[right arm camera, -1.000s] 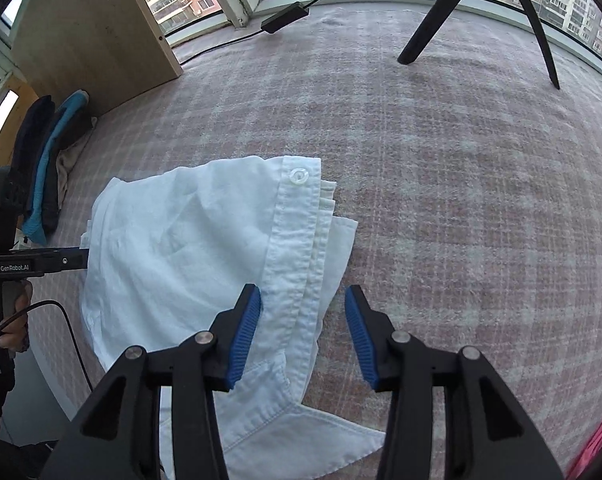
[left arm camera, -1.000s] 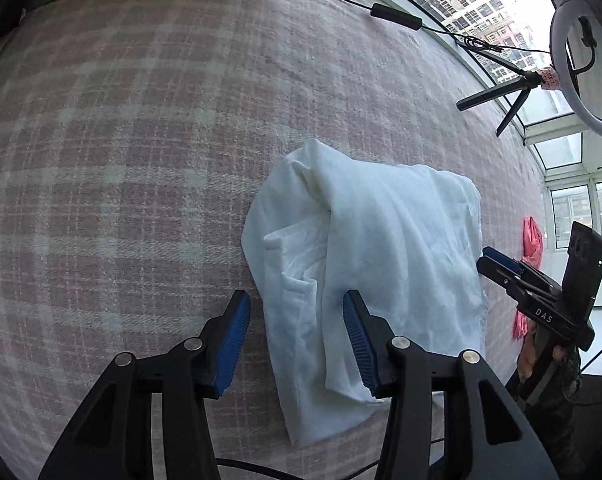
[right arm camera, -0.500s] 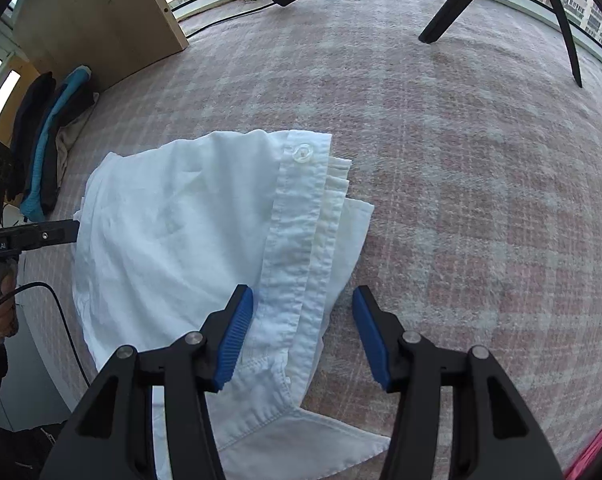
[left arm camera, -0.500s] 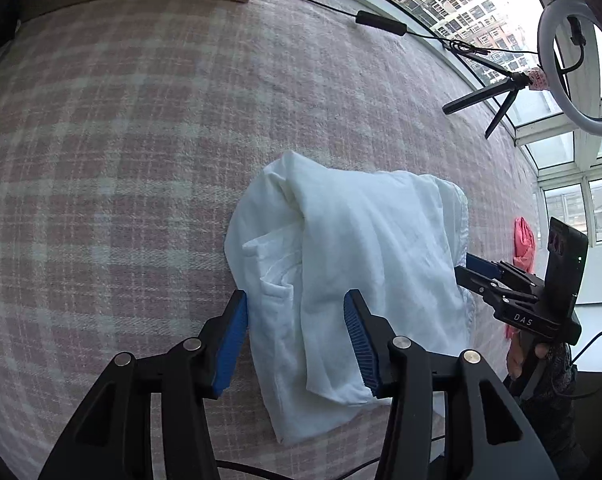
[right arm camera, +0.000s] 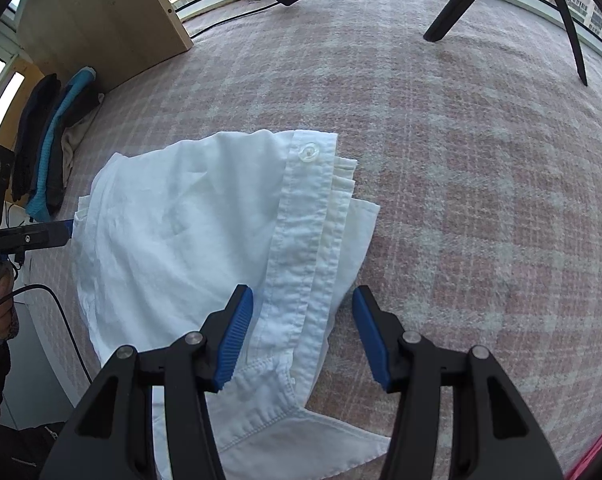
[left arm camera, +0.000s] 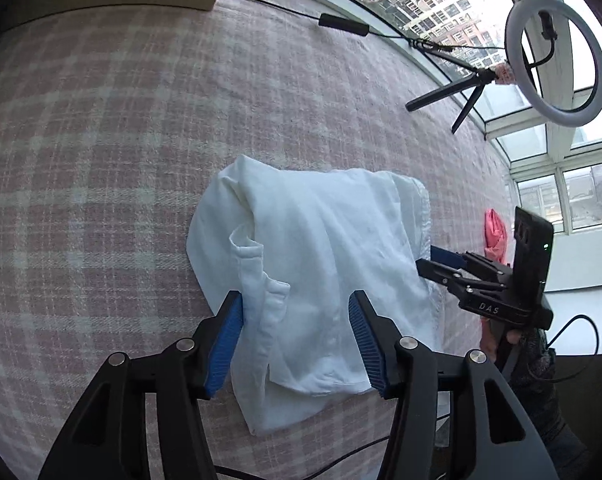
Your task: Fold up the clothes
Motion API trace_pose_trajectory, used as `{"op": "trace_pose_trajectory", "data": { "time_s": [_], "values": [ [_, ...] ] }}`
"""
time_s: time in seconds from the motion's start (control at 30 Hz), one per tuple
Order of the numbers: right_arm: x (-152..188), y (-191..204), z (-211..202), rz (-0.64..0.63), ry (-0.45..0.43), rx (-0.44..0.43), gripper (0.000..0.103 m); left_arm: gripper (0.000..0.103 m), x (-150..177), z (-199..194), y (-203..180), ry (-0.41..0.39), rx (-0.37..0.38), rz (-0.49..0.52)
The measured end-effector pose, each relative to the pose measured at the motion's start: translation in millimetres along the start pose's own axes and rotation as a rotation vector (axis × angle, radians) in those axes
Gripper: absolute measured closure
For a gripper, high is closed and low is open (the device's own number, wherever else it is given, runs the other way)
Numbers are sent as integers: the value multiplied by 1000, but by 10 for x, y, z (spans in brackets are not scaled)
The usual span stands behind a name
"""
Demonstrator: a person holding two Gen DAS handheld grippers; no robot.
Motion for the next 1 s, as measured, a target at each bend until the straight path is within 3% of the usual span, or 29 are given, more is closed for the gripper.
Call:
{"op": "trace_pose_trajectory", "data": {
  "time_s": [0.23,0.37,0.43,0.57,0.67,0.77,1.0],
  "values": [
    [-45,29,56,-7,1,2,51,47,43,65,182,-9,-177,-17],
    [-91,96,96,-30,3,33,51,44,25,124,277,1,-169,-52],
    [-94,142,114,-53,4,62,51,36,28,182,233,-11,-191,-43],
    [-85,194,137,-88,2,99,51,34,38,255,126,-8,-248,-12],
    [-77,228,152,-114,2,118,52,44,30,254,116,-7,-226,-12],
    [-80,249,154,-122,3,100,60,68,34,299,58,0,-201,-4],
    [-64,232,174,-117,-18,3,85,84,82,315,39,-68,-173,4]
  ]
}}
Point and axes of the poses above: each gripper's, at about its wrist camera, not at the fingertips, and z roughly the way its jaws point, y to its left, x to its underside, the point moved 4 cm from there along z, roughly the way its jaws point, and after that the axes turned 13 degrees about y, right-handed, at the moved point
